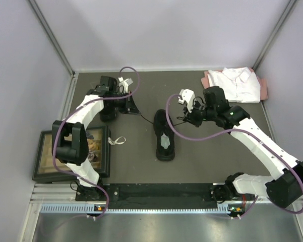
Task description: Tie the shoes
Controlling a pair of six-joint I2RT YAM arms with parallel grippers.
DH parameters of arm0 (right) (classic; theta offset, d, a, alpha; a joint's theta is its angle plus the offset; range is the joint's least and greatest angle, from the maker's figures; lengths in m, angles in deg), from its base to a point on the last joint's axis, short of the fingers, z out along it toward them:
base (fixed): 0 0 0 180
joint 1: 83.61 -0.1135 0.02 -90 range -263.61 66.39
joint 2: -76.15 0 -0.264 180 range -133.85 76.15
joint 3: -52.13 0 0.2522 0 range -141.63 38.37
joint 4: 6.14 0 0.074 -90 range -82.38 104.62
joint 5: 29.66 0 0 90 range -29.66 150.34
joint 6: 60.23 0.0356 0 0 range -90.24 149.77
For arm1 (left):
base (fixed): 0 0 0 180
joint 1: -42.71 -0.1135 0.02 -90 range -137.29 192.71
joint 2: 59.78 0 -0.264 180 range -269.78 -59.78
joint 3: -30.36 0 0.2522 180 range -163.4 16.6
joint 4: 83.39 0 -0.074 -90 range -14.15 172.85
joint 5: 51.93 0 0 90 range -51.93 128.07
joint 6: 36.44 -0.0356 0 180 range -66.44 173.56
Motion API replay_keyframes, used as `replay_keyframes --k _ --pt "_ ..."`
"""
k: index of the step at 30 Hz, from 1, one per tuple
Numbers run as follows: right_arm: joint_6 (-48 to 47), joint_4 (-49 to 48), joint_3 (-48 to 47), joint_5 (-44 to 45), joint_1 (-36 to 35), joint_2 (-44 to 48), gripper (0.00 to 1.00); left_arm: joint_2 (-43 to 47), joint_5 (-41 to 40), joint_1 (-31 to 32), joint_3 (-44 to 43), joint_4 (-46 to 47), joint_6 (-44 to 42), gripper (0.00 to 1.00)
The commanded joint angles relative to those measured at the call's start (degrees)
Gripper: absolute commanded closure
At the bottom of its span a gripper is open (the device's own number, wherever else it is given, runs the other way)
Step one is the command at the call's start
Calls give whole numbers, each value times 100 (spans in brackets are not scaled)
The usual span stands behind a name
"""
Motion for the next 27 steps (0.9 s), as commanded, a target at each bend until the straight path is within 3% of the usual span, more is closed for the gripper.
replay_keyframes --k 1,11,21,27 --pt "415 261 291 -707 535 219 100 434 -442 -233 -396 -1045 -1053 100" --pt "1118 393 862 -857 869 307 100 1286 -1559 -1409 -213 -1433 -1941 100" --pt "1294 454 994 -672 1204 237 100 1621 -2464 -1701 -142 -827 -1862 100" --pt "1470 349 1056 -699 1204 -105 100 1647 -2430 -1771 -37 -783 -2055 100"
